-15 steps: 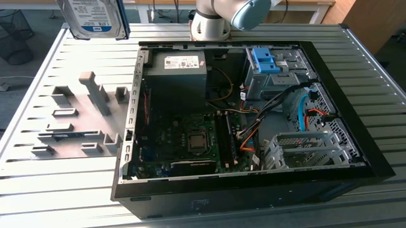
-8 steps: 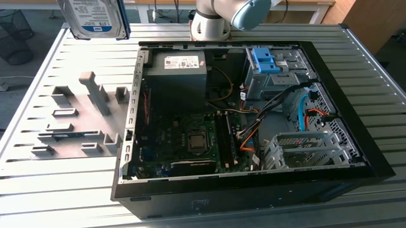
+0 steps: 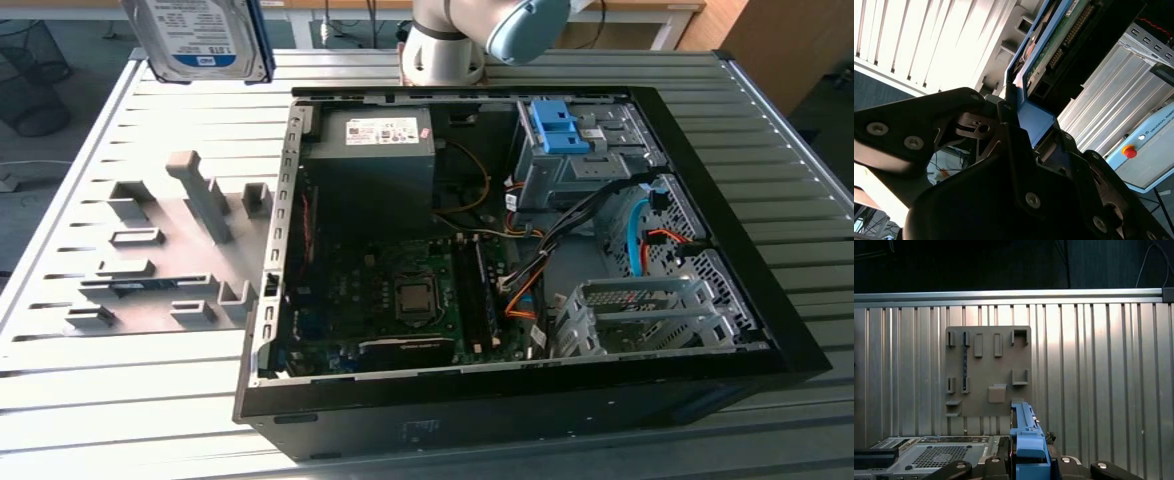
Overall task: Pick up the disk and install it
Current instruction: 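Pick up the disk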
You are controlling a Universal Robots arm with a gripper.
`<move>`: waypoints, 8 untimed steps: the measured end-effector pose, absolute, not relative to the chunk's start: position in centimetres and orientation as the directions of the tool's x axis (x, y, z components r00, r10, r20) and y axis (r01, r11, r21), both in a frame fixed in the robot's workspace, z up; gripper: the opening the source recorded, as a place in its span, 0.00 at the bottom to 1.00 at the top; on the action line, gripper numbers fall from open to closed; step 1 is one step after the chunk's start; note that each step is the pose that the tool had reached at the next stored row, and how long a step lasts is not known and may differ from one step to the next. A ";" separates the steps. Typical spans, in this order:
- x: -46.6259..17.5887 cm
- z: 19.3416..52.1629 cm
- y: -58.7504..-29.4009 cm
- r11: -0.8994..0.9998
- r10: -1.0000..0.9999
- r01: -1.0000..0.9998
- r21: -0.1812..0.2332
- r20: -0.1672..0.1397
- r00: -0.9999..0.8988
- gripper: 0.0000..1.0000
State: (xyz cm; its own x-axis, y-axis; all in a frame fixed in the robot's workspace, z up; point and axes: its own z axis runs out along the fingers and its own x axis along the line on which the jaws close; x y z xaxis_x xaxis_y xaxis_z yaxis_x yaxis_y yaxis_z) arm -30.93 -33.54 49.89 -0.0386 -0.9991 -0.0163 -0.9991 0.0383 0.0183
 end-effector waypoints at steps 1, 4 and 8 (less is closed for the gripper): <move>-30.8 49.9 -33.5 0.038 -0.999 -0.999 0.018 -0.016 -0.039 0.37; -30.4 49.9 -33.5 0.038 -0.999 -0.999 0.018 -0.016 -0.039 0.37; -29.7 49.9 -33.5 0.038 -0.999 -0.999 0.018 -0.016 -0.039 0.37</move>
